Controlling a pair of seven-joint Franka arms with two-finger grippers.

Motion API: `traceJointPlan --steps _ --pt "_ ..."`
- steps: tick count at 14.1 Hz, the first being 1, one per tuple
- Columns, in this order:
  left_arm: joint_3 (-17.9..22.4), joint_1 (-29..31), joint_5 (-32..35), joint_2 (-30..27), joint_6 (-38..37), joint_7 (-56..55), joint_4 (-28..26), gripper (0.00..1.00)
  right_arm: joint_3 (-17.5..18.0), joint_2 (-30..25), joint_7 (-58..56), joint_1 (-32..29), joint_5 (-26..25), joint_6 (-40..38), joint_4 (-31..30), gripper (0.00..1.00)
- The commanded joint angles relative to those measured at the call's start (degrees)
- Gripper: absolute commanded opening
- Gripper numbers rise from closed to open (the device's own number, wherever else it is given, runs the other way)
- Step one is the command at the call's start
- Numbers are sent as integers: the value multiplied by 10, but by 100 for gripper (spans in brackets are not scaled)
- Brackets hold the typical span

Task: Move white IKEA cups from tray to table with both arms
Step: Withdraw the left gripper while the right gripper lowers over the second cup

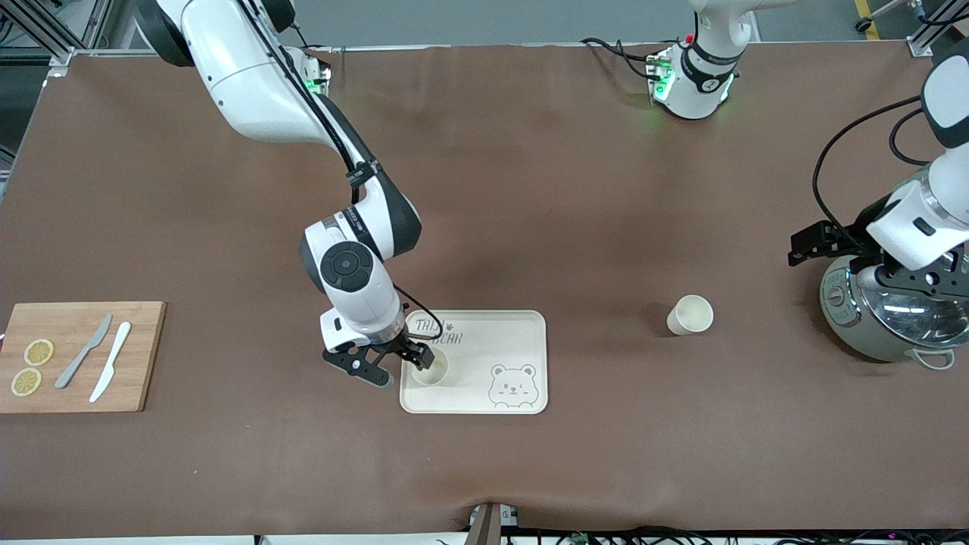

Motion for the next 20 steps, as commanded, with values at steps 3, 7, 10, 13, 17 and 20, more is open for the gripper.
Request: traceJointPlan --steps 3,7,10,13,17,20 --pt "36 -28 -10 -24 -20 6 -2 100 -7 27 11 11 -12 7 27 100" --pt "26 -33 -44 -60 -36 5 -1 100 -7 37 12 11 -23 9 27 100" --pt "-7 -35 -4 -61 -23 44 15 100 -7 44 12 13 -25 20 26 100" --pt "-14 -35 7 -59 -14 47 16 100 -7 48 12 15 -25 27 26 100" --pt "-24 -33 23 -56 -6 49 11 100 -7 48 12 16 -25 32 26 100" --pt "-39 -29 23 -58 -14 44 7 100 -7 49 12 17 -25 34 26 100"
